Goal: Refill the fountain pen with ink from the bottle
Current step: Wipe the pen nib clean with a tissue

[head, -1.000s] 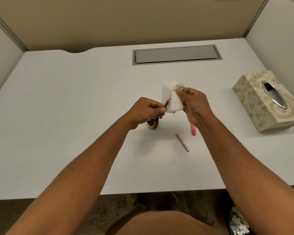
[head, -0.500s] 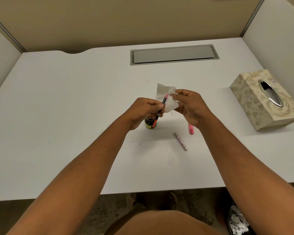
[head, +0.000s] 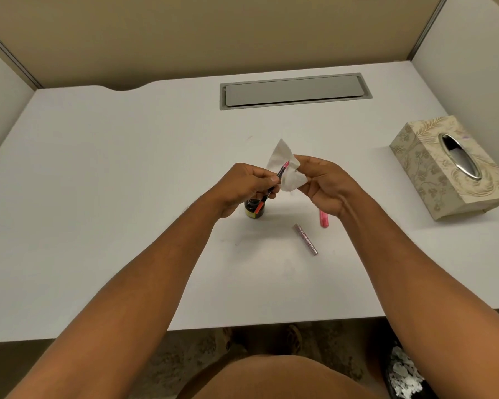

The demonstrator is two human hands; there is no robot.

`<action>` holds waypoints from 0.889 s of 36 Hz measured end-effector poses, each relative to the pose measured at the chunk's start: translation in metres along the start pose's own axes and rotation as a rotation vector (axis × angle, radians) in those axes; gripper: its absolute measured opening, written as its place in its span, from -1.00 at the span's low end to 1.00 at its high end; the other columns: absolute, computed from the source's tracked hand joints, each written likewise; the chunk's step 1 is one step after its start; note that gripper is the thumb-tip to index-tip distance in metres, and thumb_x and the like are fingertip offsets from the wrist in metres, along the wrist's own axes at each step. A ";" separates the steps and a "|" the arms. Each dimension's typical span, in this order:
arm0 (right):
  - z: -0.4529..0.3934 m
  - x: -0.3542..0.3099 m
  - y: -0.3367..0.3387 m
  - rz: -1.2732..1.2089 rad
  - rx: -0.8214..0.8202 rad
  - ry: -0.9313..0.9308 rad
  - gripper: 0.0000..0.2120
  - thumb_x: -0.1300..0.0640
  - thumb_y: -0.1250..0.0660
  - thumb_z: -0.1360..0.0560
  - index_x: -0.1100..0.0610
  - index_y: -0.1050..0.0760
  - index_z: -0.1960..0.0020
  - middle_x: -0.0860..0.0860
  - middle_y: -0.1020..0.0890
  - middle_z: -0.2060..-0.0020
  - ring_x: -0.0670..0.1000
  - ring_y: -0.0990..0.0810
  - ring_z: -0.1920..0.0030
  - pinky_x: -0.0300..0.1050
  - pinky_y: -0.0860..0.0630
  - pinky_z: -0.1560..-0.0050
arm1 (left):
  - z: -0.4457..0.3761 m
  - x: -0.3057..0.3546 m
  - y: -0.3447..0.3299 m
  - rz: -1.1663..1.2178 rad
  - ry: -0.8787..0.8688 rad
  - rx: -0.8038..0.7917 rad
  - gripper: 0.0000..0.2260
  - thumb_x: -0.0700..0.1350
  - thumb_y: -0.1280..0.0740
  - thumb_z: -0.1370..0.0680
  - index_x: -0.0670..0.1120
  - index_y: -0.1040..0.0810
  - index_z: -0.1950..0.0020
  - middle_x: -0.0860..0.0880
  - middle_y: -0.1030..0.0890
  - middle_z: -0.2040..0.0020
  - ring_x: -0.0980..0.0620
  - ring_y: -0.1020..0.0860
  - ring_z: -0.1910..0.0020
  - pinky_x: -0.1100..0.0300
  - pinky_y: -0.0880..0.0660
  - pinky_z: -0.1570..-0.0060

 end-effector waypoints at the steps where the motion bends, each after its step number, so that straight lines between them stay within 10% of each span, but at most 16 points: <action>1: 0.000 0.001 -0.001 0.017 -0.018 -0.010 -0.76 0.32 -0.26 -0.59 0.33 -0.55 -0.23 0.15 -0.69 0.00 0.07 -0.68 0.03 -0.09 -0.61 -0.13 | 0.000 0.001 0.000 -0.010 -0.004 0.000 -0.87 -0.20 -0.37 -0.59 -0.22 -0.69 0.01 -0.08 -0.69 0.19 -0.01 -0.64 0.18 -0.03 -0.55 -0.10; 14: 0.002 -0.010 -0.007 0.309 -0.033 0.100 -0.90 0.26 -0.29 -0.61 0.21 -0.57 0.05 0.11 -0.66 0.12 -0.02 -0.67 0.20 -0.22 -0.57 0.22 | -0.003 0.000 0.000 -0.114 -0.019 0.001 -0.86 -0.16 -0.38 -0.59 -0.19 -0.72 0.04 -0.11 -0.68 0.24 0.06 -0.60 0.24 0.22 -0.53 0.09; 26: -0.006 -0.006 0.000 0.390 0.107 0.153 -0.92 0.28 -0.37 -0.55 0.30 -0.60 0.06 0.23 -0.67 0.09 0.12 -0.65 0.08 0.08 -0.60 -0.05 | -0.007 -0.002 0.009 -0.280 -0.061 0.108 -0.84 -0.12 -0.50 -0.48 -0.08 -0.75 -0.04 -0.07 -0.74 0.12 0.09 -0.61 0.20 0.18 -0.58 0.08; 32: -0.007 -0.018 0.012 0.274 0.159 0.188 -0.92 0.28 -0.34 -0.58 0.24 -0.59 0.07 0.10 -0.65 0.16 0.03 -0.65 0.15 -0.13 -0.61 0.10 | -0.009 -0.008 0.017 -0.223 -0.033 0.143 -0.92 -0.14 -0.49 -0.50 -0.07 -0.74 0.03 0.02 -0.73 0.17 0.11 -0.63 0.19 0.20 -0.59 0.05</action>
Point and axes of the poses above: each hand's wrist, its own z-axis away from the middle knuckle, its own y-axis out of the back of the hand, x = y × z, the point moved 8 cm from there along -z, towards the middle knuckle
